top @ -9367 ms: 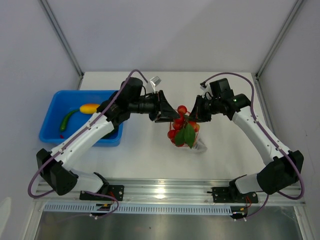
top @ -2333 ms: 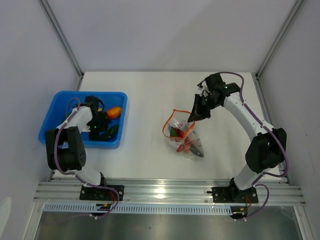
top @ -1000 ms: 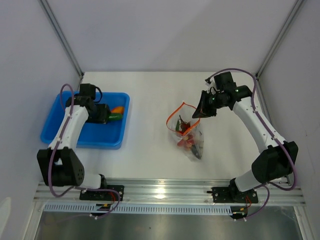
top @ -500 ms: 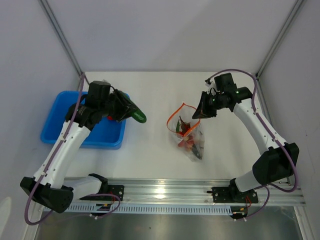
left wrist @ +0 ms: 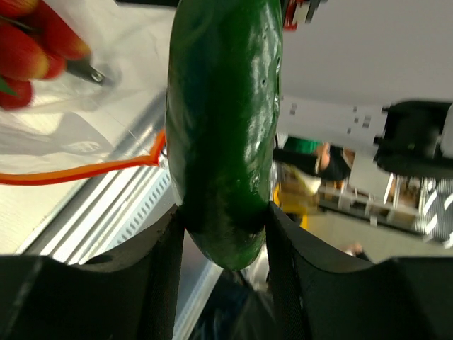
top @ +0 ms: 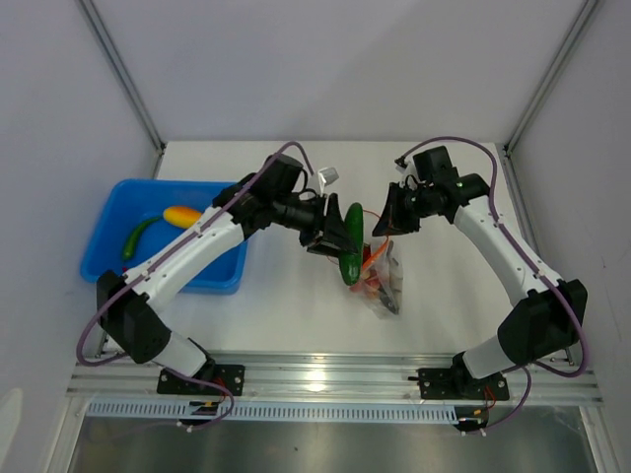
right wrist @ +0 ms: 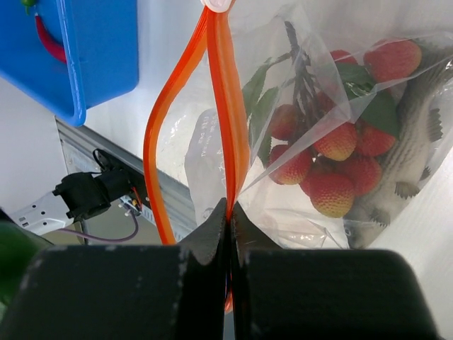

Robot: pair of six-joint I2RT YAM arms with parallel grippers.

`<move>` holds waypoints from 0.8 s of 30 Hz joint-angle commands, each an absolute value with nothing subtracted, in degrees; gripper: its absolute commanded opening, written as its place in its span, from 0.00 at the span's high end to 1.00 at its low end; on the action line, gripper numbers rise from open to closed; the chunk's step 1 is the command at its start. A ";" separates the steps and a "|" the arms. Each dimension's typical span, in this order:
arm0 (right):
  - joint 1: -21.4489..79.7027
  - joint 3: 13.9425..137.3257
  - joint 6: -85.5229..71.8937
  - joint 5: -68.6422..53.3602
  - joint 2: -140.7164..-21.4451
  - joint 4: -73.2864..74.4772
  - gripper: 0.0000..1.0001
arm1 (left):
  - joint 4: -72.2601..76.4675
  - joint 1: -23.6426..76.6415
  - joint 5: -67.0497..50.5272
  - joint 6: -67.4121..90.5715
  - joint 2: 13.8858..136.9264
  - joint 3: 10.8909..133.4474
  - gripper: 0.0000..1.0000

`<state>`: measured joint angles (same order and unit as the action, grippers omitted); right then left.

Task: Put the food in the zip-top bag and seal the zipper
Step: Place the fake vegetable in the zipper food storage bag.

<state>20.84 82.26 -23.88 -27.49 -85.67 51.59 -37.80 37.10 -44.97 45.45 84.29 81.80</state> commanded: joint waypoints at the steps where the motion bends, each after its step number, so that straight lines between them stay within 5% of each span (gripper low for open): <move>1: 21.01 83.32 -23.03 -25.93 -84.82 51.33 1.00 | -40.07 38.50 -54.84 42.36 85.78 86.04 0.99; 24: 31.19 81.74 -16.26 -15.29 -78.23 50.19 1.00 | -53.09 38.58 -56.33 43.59 97.38 87.45 0.99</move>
<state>29.23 82.17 -18.13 -16.58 -80.62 51.96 -53.39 38.57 -55.29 41.63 96.29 86.59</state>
